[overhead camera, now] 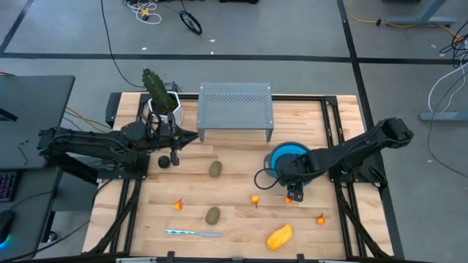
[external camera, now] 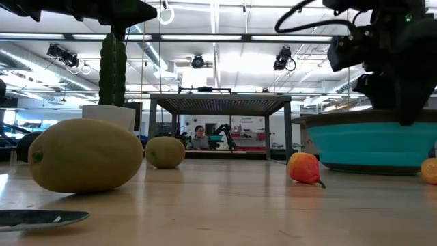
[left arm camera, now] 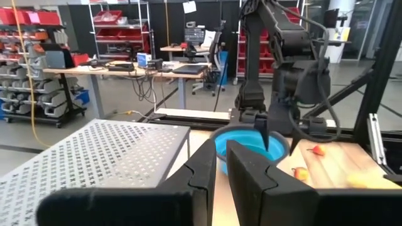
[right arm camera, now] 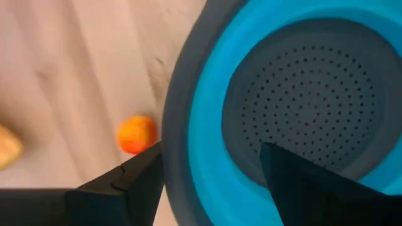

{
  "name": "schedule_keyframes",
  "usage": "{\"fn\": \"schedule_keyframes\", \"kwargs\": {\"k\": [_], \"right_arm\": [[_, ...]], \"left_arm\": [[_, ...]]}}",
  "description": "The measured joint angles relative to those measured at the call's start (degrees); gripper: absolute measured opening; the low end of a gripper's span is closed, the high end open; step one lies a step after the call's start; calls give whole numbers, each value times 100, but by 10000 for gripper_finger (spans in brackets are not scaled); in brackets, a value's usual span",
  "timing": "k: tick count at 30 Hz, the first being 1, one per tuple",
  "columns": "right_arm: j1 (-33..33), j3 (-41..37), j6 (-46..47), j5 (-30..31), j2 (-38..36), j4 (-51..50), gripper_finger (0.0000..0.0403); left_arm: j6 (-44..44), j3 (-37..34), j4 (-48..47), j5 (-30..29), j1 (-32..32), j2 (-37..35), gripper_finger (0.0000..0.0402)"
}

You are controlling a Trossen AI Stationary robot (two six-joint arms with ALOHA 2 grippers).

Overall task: Pick & Place Fruit
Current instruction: Put the blue strainer bowl on the shelf

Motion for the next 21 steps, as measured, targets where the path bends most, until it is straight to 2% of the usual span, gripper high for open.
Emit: {"fn": "schedule_keyframes", "kwargs": {"k": [11,21], "right_arm": [[2,-9,9,113,453,-51,210],[2,-9,498,367,454,-10,120]], "left_arm": [[-59,0,-91,19,0,0,46],[-62,0,-134,28,0,0,46]]}}
